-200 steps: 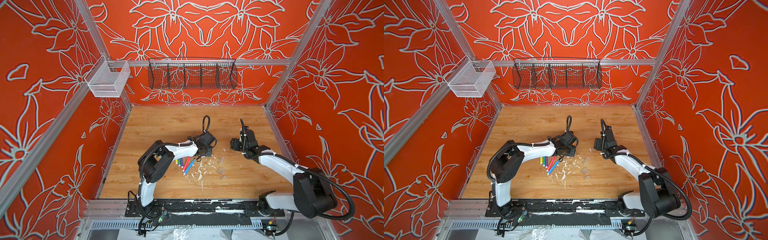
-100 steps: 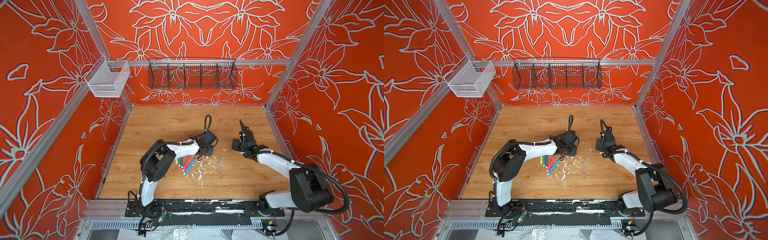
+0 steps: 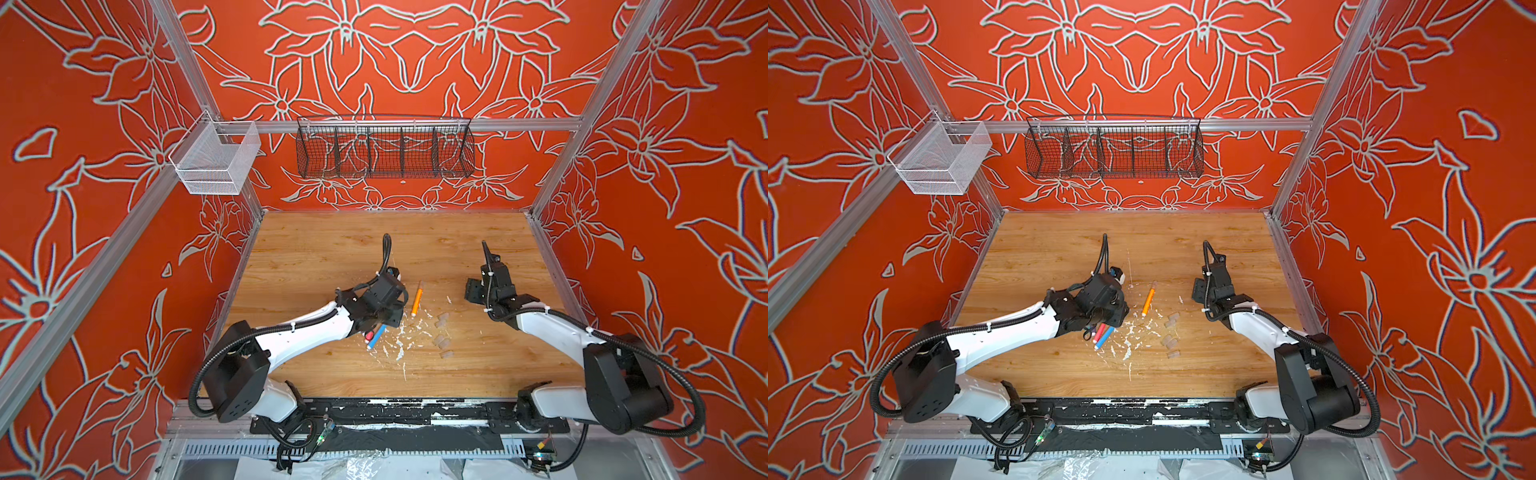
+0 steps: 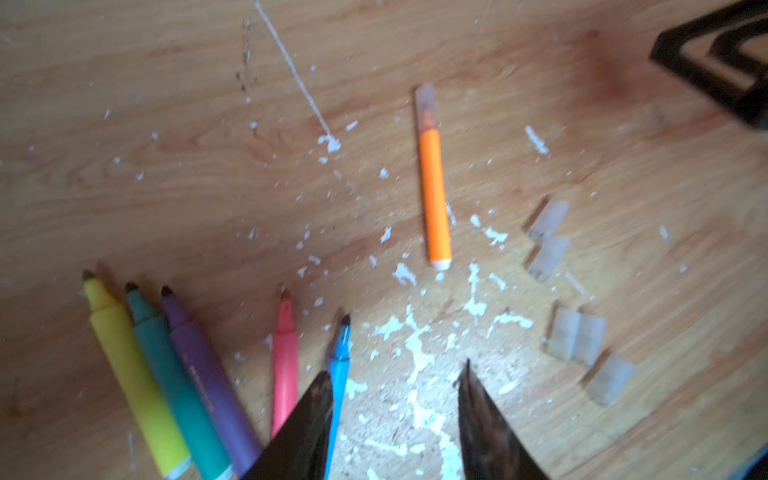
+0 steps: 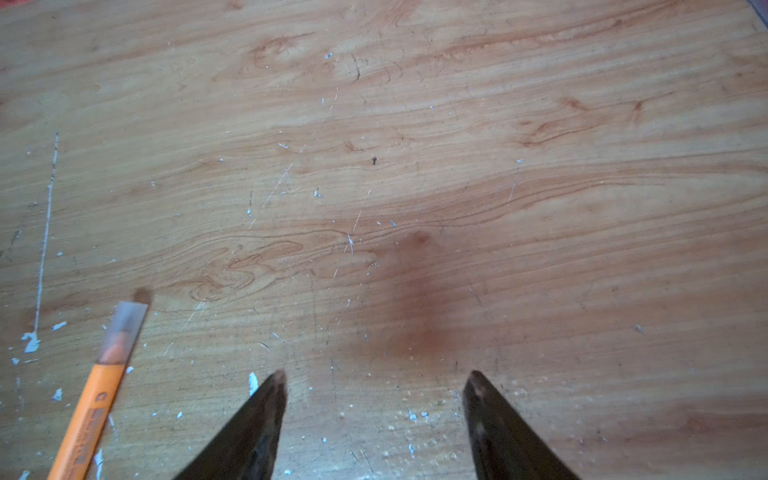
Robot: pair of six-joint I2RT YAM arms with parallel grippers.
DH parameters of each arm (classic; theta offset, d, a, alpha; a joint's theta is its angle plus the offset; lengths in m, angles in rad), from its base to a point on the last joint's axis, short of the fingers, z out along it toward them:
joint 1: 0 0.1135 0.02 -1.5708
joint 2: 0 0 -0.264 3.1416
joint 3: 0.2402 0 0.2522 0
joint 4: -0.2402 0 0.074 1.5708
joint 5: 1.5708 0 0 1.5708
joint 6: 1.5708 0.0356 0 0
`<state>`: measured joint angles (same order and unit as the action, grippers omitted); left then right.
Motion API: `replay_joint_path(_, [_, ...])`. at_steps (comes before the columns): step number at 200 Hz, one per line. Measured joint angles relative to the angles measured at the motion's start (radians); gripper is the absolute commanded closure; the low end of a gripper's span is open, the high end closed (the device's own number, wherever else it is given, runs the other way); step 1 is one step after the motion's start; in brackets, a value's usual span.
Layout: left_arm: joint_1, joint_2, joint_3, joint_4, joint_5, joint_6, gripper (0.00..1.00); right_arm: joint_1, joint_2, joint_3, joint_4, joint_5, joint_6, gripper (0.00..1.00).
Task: Insert the pens into the pen caps
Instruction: 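Lower the capped orange marker to the table and release it with the left gripper, then grasp the blue marker on the table with the left gripper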
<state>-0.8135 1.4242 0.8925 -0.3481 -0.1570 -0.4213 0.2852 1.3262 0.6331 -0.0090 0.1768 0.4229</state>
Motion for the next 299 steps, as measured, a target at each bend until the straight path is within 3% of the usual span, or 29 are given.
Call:
replay_joint_path(58, [-0.043, -0.109, -0.200, -0.032, -0.011, -0.029, 0.53, 0.000, -0.040, -0.042, 0.045, -0.006, -0.003, 0.32])
replay_joint_path(128, [-0.043, -0.104, -0.223, -0.001, -0.005, -0.027, 0.54, 0.000, -0.059, -0.054, 0.064, -0.010, -0.004, 0.32])
replay_joint_path(181, [-0.043, -0.015, -0.200, 0.027, 0.003, -0.022, 0.56, 0.000, -0.059, -0.054, 0.066, -0.010, -0.004, 0.32])
replay_joint_path(261, [-0.044, 0.071, -0.180, 0.044, -0.002, -0.026, 0.71, 0.000, -0.058, -0.054, 0.065, -0.013, -0.004, 0.33])
replay_joint_path(299, [-0.044, 0.102, -0.151, 0.040, -0.009, -0.024, 0.86, 0.000, -0.058, -0.054, 0.065, -0.018, -0.004, 0.33])
